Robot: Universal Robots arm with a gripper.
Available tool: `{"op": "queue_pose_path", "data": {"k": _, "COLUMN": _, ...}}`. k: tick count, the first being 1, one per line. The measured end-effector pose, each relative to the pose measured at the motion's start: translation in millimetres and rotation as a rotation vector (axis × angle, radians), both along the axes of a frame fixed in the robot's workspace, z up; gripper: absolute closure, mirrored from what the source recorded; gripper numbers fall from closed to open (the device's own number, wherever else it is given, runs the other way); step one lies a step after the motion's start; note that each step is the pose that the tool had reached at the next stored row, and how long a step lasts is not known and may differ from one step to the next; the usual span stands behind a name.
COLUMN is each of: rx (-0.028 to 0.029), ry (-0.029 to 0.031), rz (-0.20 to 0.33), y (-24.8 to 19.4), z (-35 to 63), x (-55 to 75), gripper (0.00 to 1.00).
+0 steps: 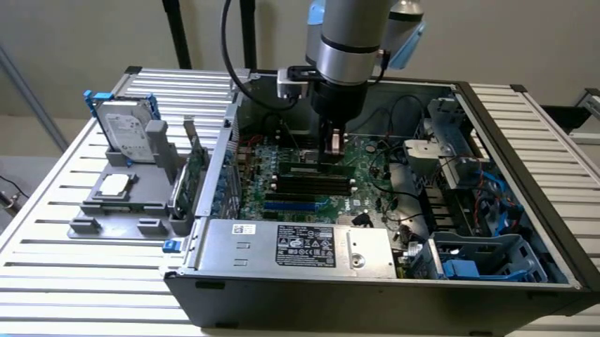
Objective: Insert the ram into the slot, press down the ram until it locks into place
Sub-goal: 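Insert the ram into the slot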
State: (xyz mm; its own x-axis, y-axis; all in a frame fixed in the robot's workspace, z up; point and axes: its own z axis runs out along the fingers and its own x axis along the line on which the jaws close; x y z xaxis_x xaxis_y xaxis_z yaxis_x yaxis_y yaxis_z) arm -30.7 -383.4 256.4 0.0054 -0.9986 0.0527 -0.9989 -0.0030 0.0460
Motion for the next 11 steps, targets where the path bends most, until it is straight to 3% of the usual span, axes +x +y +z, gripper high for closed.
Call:
{"op": "queue_pose_path", "data": {"k": 5, "rx": 0.0001, "ry": -0.0005, "rz": 0.000, "y": -2.8, "z": -2.7, "x": -1.2, "gripper": 0.87}}
{"op": "queue_pose_path", "data": {"k": 11, "rx": 0.0001, "ry": -0.0161, "rz": 0.000, "y": -4.8, "z": -4.8, "x": -3.1, "gripper": 0.87}}
